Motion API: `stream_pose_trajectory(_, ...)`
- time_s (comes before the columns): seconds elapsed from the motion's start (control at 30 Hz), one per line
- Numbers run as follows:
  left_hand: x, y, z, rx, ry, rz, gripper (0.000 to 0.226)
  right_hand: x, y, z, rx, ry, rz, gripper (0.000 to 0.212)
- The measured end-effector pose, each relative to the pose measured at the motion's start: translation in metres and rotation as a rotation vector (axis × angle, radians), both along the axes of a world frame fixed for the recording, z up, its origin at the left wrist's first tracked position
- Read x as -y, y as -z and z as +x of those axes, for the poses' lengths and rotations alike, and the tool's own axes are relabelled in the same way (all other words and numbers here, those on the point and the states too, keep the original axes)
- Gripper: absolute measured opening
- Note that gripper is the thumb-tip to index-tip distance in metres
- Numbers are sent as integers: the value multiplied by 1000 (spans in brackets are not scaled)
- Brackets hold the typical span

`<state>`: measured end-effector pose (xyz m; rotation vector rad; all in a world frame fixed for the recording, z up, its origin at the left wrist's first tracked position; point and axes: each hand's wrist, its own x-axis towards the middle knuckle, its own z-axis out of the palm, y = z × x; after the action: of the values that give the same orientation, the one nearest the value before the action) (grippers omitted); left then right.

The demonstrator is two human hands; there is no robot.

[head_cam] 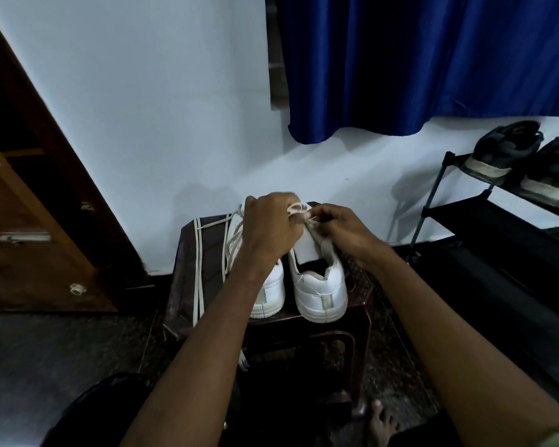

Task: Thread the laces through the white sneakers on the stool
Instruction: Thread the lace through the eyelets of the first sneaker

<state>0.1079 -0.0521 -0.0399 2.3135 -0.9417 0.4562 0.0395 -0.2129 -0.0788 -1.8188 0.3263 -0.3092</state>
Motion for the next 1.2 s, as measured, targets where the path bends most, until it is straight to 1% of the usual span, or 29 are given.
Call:
stream_pose_trajectory(0.07,1,1,5,-160,137,-263,10,-1,-1,0,1,-3,-7,34)
stream_pose_trajectory(0.13,1,-3,7,-407,233,-524,16,-1,-2,2,4,13,-29,35)
stream_pose_trajectory(0.17,0,-6,5,-558,273,-622,22,0,-1,2,6,11,-29,36)
stream_pose_trajectory(0.2,0,-8,4,-665,287,-683,28,-1,-1,2,5,5,-33,36)
stream_pose_trajectory(0.23,-1,-10,3,-698,250,-688,30,-1,-1,1,15,-1,-51,35)
stream_pose_trajectory(0.27,-1,-10,3,-645,168,-637,31,-1,0,1,29,5,-94,34)
stream_pose_trajectory(0.3,-1,-8,4,-540,79,-561,30,-1,1,0,47,8,-163,32)
stream_pose_trajectory(0.37,-2,-6,6,-328,-73,-452,21,-4,-1,1,56,15,-364,29)
stream_pose_trajectory(0.4,-2,-5,7,-261,-127,-412,14,-7,-2,2,61,22,-473,27)
stream_pose_trajectory(0.43,-3,-4,8,-221,-187,-365,15,-11,-3,2,72,33,-562,25)
stream_pose_trajectory(0.47,-3,-2,8,-192,-245,-315,24,-15,-4,3,80,45,-632,25)
stream_pose_trajectory(0.53,-5,3,11,-111,-315,-220,49,-19,2,7,75,52,-758,27)
stream_pose_trajectory(0.57,-6,4,12,-68,-292,-180,62,-20,6,10,62,54,-807,28)
stream_pose_trajectory(0.6,-7,6,13,-32,-207,-137,71,-20,10,13,48,55,-831,26)
stream_pose_trajectory(0.63,-8,6,14,-13,-70,-90,75,-18,13,15,48,54,-832,24)
stream_pose_trajectory(0.7,-10,8,15,-60,213,17,80,-15,13,17,99,54,-762,20)
stream_pose_trajectory(0.73,-10,10,14,-104,290,68,82,-18,6,14,111,55,-638,18)
stream_pose_trajectory(0.77,-10,12,13,-133,310,114,84,-19,0,11,92,65,-386,20)
stream_pose_trajectory(0.83,-9,14,12,-133,259,157,82,-22,-14,5,42,176,339,24)
stream_pose_trajectory(0.87,-8,15,12,-125,230,150,79,-20,-18,1,53,194,616,25)
stream_pose_trajectory(0.9,-8,15,11,-117,210,131,77,-17,-22,-3,59,199,754,31)
stream_pose_trajectory(0.93,-8,14,11,-111,197,116,75,-15,-28,-7,36,191,777,41)
stream_pose_trajectory(0.97,-7,15,11,-105,188,110,73,-11,-29,-10,15,169,701,47)
stream_pose_trajectory(1.0,-7,15,11,-98,180,107,72,-10,-28,-12,6,139,548,47)
stream_pose_trajectory(1.03,-6,16,11,-90,174,106,71,-11,-26,-13,0,114,339,43)
stream_pose_trajectory(1.1,-6,16,11,-79,166,110,71,-8,-15,-9,17,88,-27,48)
stream_pose_trajectory(1.13,-6,15,11,-78,163,111,71,-8,-13,-8,49,84,-99,50)
stream_pose_trajectory(1.17,-5,15,11,-78,160,110,71,-10,-15,-7,110,76,-76,49)
stream_pose_trajectory(1.2,-5,15,12,-77,156,111,71,-13,-21,-7,170,63,54,44)
